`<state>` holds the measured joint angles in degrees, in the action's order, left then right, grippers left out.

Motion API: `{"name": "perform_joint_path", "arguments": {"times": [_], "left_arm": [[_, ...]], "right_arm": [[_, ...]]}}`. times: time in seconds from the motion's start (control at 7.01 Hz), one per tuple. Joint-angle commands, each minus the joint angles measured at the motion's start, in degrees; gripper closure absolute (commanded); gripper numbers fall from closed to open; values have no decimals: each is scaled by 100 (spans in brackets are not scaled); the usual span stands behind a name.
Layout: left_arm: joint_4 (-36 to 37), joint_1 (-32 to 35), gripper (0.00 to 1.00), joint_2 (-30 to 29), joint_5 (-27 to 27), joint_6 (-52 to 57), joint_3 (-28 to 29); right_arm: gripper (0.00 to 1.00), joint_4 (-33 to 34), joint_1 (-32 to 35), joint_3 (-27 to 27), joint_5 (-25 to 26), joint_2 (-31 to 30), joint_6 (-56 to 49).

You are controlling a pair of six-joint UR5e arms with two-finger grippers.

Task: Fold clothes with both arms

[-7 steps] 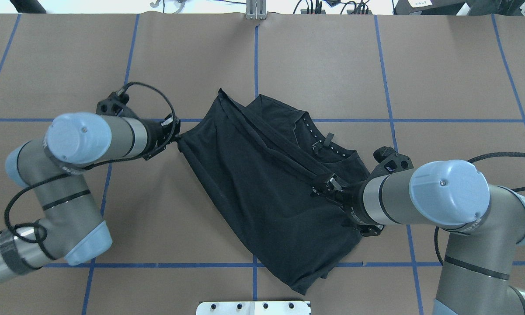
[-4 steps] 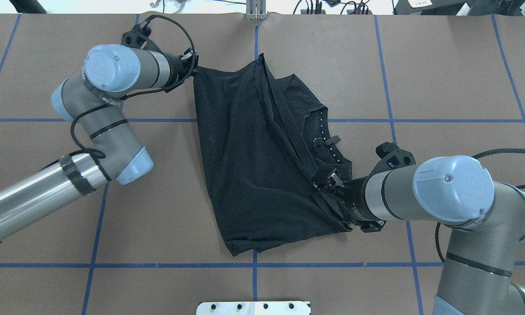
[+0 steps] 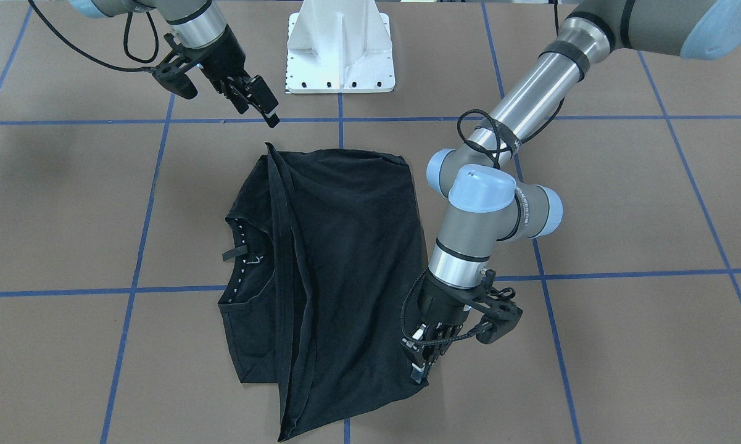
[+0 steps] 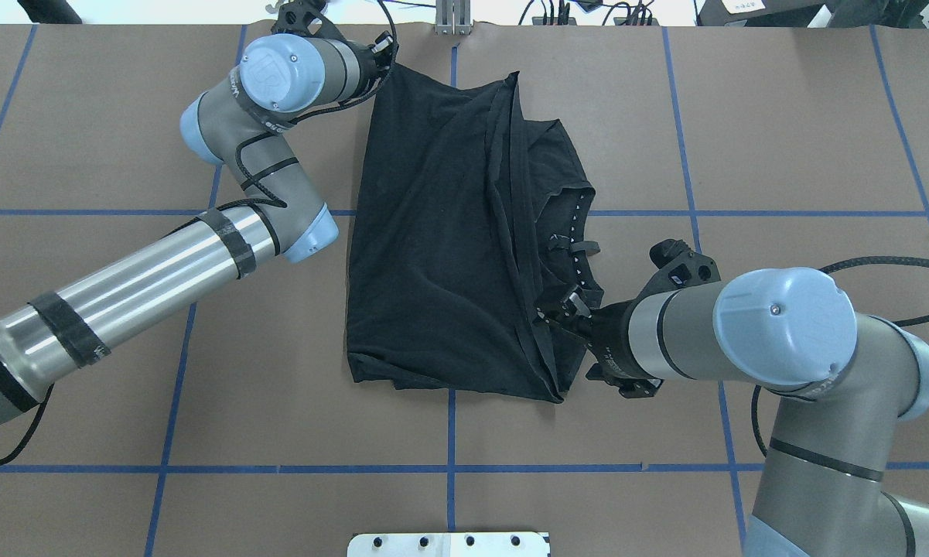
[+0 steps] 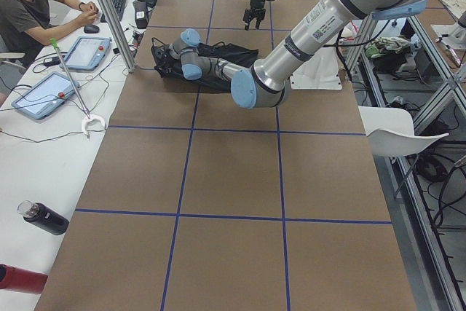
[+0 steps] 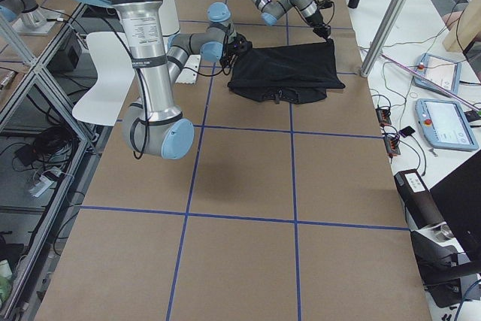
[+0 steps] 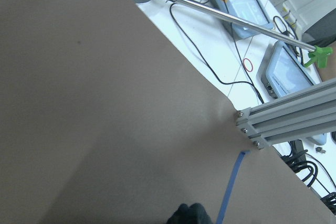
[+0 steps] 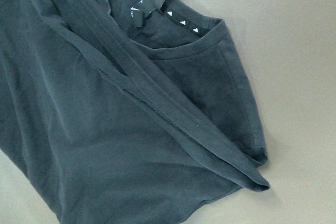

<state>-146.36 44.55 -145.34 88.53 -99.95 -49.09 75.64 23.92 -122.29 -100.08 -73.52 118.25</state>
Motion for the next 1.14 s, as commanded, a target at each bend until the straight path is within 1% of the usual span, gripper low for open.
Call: {"name": "perform_joint_path", "arguments": {"times": [0.0, 0.14, 0.29, 0.43, 0.57, 0.71, 0.86, 1.0], "left_arm": [[-33, 54, 0, 22, 259, 63, -177], [28, 54, 0, 563, 514, 63, -1058], [342, 54, 0, 1177, 925, 72, -2007], [920, 54, 0, 1697, 1077, 72, -3113], [1569, 54, 0, 2163, 1087, 151, -3959], [1872, 71, 0, 2655, 1201, 682, -4638], [1883, 80, 0, 3121, 1332, 801, -5045], [1883, 89, 0, 3361, 1342, 793, -5170]], "right_arm": [[0, -23, -19, 230, 224, 319, -13], [0, 3, -71, 319, 391, 399, -4], [0, 47, -124, 450, 453, 331, -82], [0, 117, -238, 556, 567, 347, -909], [3, 701, -282, 487, 551, 461, -2353], [9, 1316, -500, 539, 525, 714, -3595], [18, 1661, -607, 557, 533, 769, -4895], [36, 1821, -634, 661, 577, 796, -5848]]}}
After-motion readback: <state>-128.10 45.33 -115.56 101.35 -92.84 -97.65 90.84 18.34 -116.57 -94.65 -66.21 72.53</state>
